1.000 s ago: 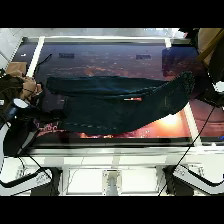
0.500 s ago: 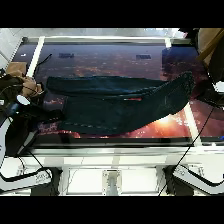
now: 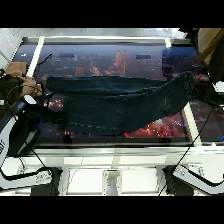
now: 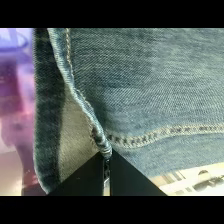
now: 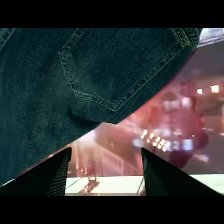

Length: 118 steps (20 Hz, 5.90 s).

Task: Fold the clothes and pants, and hang the long-sleeved shirts on hangers.

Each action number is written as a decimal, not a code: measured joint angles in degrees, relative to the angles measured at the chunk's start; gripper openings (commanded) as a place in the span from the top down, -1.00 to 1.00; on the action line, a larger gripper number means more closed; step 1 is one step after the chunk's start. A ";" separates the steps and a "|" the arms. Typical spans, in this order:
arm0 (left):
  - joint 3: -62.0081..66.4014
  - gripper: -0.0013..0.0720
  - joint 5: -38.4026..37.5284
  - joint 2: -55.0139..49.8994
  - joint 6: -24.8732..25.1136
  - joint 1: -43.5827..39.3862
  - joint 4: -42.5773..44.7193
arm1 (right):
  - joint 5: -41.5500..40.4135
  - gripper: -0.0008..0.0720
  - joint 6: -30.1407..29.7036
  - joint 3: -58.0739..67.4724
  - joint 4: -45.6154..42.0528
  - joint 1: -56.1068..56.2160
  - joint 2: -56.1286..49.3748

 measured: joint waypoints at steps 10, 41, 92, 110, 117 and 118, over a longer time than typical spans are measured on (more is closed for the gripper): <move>3.72 0.93 -7.80 17.20 -2.51 1.66 5.55 | -10.25 -0.35 -2.73 -4.63 -1.11 -3.10 -1.11; 4.39 0.93 -7.69 24.44 -22.36 2.75 25.73 | -14.73 0.86 4.68 22.25 7.78 0.31 -40.15; -5.79 -0.98 1.51 21.66 -35.17 3.78 13.27 | -0.13 -0.27 0.02 -3.96 -5.55 -15.28 -6.19; -16.87 -0.35 22.21 12.87 -30.82 18.34 -11.93 | -1.92 -0.27 -2.97 -10.64 5.55 -16.44 -6.01; -16.74 0.93 27.06 9.33 -28.20 18.38 -14.78 | -1.18 -0.27 -2.99 -10.64 8.63 -16.44 -5.99; -16.37 0.93 27.26 9.18 -27.71 18.38 -14.97 | -1.09 -0.27 -2.99 -10.64 8.85 -16.44 -5.84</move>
